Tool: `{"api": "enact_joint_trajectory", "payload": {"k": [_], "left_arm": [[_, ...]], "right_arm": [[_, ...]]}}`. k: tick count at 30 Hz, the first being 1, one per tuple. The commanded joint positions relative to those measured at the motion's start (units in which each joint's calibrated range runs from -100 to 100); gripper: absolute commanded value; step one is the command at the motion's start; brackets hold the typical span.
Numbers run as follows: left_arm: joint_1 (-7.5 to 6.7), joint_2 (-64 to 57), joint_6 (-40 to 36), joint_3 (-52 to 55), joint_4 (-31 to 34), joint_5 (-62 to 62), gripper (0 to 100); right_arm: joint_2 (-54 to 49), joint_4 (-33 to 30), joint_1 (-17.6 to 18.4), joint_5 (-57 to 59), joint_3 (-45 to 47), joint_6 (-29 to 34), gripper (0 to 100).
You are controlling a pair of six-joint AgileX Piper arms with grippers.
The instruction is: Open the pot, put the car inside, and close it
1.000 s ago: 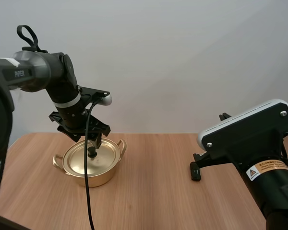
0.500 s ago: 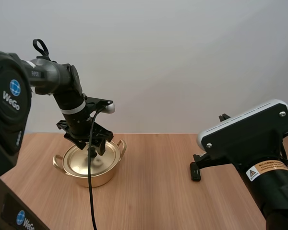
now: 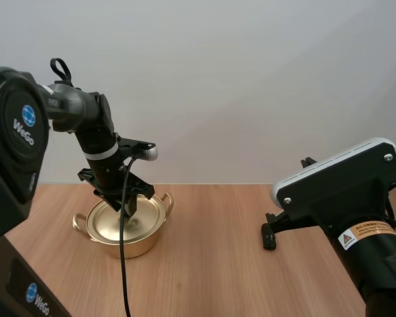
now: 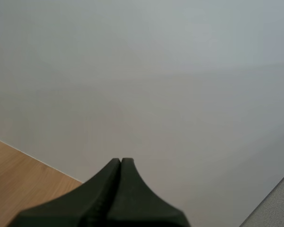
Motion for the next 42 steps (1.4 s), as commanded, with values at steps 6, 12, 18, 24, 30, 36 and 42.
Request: {"api": "enact_joint_trajectory", "payload": {"k": [6, 12, 18, 24, 30, 36, 42], "left_arm": [[0.04, -0.05, 0.06, -0.07, -0.2, -1.2, 0], [0.04, -3.04, 0.06, -0.07, -2.49, -7.59, 0], [0.04, -7.58, 1.23, -0.07, -2.73, -10.94, 0], [0.04, -11.38, 1.23, -0.07, -4.21, -12.8, 0], [0.04, -17.68, 1.23, -0.07, -6.22, -18.49, 0], [0.04, -25.84, 1.23, -1.56, -8.26, -28.09, 0], [0.04, -33.01, 1.23, -4.99, -10.12, -37.66, 0]], "right_arm": [[0.0, -0.08, 0.01, 3.69, -1.69, 1.35, 0], [3.58, 9.96, 0.01, 21.21, -16.51, 6.57, 0], [22.12, 15.54, -0.33, 32.41, -38.42, 4.74, 0], [45.58, 15.8, -1.31, 54.41, -55.14, 3.23, 0], [64.72, 9.76, -1.41, 63.32, -55.23, 3.15, 0], [76.48, 9.03, -1.41, 62.96, -53.39, 2.37, 0], [83.68, 11.03, -1.41, 62.02, -51.37, -0.27, 0]]}}
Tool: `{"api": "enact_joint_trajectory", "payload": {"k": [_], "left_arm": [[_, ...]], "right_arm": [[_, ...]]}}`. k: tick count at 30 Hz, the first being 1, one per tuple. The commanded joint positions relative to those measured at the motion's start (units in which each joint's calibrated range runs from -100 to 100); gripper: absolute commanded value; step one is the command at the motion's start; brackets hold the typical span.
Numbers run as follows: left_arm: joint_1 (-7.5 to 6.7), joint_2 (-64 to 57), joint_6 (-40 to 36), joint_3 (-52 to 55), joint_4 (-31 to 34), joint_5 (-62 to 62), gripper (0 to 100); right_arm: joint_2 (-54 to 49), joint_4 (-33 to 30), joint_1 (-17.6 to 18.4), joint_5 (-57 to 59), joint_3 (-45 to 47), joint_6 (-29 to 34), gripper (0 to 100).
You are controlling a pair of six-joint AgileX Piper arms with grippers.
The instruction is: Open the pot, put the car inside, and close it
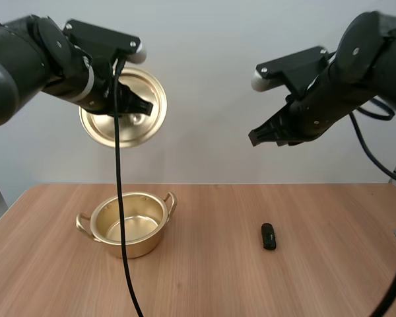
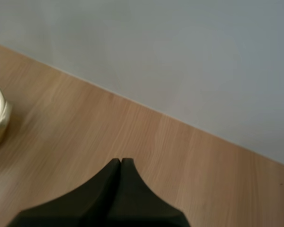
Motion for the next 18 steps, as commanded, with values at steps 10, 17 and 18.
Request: {"api": "enact_joint_trajectory", "payload": {"k": [10, 17, 18], "left_arm": [[0.04, -7.14, 0.03, -5.25, -2.62, -10.89, 0], [0.04, -7.14, -0.07, -5.42, -2.78, -13.74, 0], [0.04, -7.44, -0.07, -5.42, -2.93, -14.66, 0]], "right_arm": [[30.23, -0.6, -0.01, -10.62, 4.15, -2.21, 68], [32.45, -0.6, -0.01, -9.55, 4.15, -2.0, 87], [33.17, -0.6, -0.01, -8.9, 4.15, -2.0, 87]]}}
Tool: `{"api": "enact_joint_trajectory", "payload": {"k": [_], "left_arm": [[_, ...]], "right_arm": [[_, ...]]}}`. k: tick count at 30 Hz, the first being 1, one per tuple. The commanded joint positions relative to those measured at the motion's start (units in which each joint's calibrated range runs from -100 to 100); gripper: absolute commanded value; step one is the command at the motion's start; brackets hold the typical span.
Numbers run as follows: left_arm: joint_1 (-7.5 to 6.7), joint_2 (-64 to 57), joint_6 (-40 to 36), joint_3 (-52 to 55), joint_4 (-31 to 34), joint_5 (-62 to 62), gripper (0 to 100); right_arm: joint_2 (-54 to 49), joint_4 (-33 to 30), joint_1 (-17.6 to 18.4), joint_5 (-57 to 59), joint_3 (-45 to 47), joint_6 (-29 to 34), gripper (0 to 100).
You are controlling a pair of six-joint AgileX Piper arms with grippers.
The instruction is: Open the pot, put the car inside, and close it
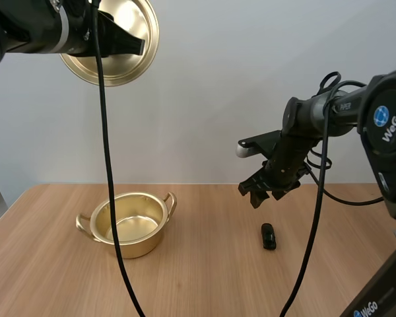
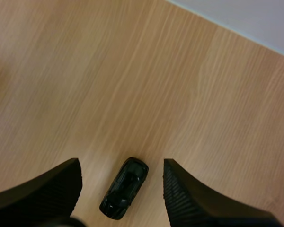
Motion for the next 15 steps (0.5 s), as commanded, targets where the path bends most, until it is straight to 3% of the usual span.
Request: {"api": "enact_joint_trajectory", "payload": {"k": [1, 8, 15], "left_arm": [[0.04, -0.7, -0.07, -0.08, -0.21, -1.7, 0], [0.04, -1.88, -0.07, -0.08, -0.76, -4.01, 0], [0.04, -1.89, -0.07, -0.08, -0.76, -4.3, 0]], "right_arm": [[2.1, -0.01, -0.01, 1.74, 0.0, 0.08, 87], [5.04, -0.47, -0.01, 2.54, 0.0, 1.38, 86], [5.16, -6.45, -0.01, 6.82, 0.0, 5.3, 86]]}}
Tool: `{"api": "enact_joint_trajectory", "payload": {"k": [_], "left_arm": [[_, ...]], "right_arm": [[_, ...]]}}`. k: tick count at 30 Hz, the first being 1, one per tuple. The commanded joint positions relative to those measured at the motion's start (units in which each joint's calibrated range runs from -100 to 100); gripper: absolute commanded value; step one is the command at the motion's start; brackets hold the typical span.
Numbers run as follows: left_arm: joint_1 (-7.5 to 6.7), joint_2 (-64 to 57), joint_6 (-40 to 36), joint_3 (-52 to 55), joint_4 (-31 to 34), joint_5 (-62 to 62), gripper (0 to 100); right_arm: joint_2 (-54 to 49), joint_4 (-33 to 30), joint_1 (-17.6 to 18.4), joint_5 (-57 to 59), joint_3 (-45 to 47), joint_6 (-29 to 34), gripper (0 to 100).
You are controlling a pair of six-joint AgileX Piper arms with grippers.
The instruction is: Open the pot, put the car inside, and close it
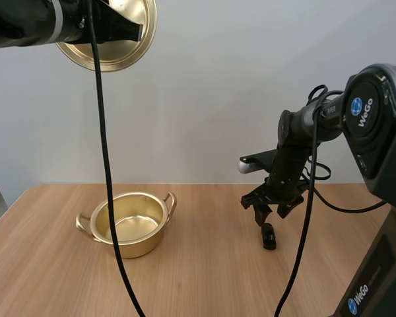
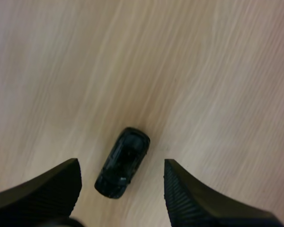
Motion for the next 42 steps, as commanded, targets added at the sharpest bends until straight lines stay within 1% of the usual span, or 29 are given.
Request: {"api": "enact_joint_trajectory", "payload": {"k": [1, 4, 10, 22, 25, 29, 34, 35, 36, 37, 39, 40, 41, 42], "left_arm": [[0.04, -0.03, -0.07, -0.08, 0.01, -0.11, 0], [0.04, -0.03, -0.07, -0.08, 0.01, -0.11, 0], [0.04, -0.03, -0.07, -0.08, 0.01, -0.11, 0], [0.04, -0.03, -0.07, -0.08, 0.01, -0.11, 0], [0.04, -0.03, 0.03, -0.08, 0.01, -0.03, 0], [0.04, -0.03, 0.03, -0.08, 0.01, -0.77, 0], [0.04, -0.03, 0.03, -0.08, 0.01, -0.77, 0], [0.04, -0.15, 0.03, -0.08, 0.01, -0.8, 0], [0.04, -0.15, 0.03, -0.08, 0.01, -0.8, 0], [0.04, -0.15, 0.03, -0.08, 0.01, -0.8, 0], [0.04, -0.15, 0.03, -0.08, 0.01, -0.8, 0], [0.04, -0.13, 0.03, -0.08, 0.01, -1.12, 0], [0.04, -0.29, 0.03, -0.08, 0.01, -1.27, 0], [0.04, -0.41, 0.03, -0.08, 0.01, -1.69, 0]], "right_arm": [[0.09, -0.81, -0.01, 1.74, 0.0, 0.08, 86], [0.09, -0.33, -0.01, 2.57, 0.0, 0.08, 86], [1.41, 3.31, -0.01, 4.24, 0.0, -1.02, 86], [7.39, 2.63, -0.01, 3.03, 0.0, -1.02, 84], [7.83, 2.54, -0.01, 1.02, 0.0, -1.02, 79], [8.06, 2.54, -0.01, 0.21, 0.0, -1.02, 70], [10.05, 2.13, -0.01, 0.36, 0.0, -1.02, 69], [10.55, 2.0, -0.01, 0.58, 0.0, -1.02, 67], [11.07, 1.85, -0.01, 0.76, 0.0, -1.02, 61], [11.38, 1.54, -0.01, 0.77, 0.0, -1.02, 51], [11.55, 1.04, -0.01, 0.77, 0.0, -1.02, 23], [11.55, 1.04, -0.01, 0.77, 0.0, -1.54, 3], [11.39, 1.04, -0.01, 0.6, 0.0, -2.42, 0], [11.25, 1.04, -0.01, 0.31, 0.0, -2.94, 0]]}}
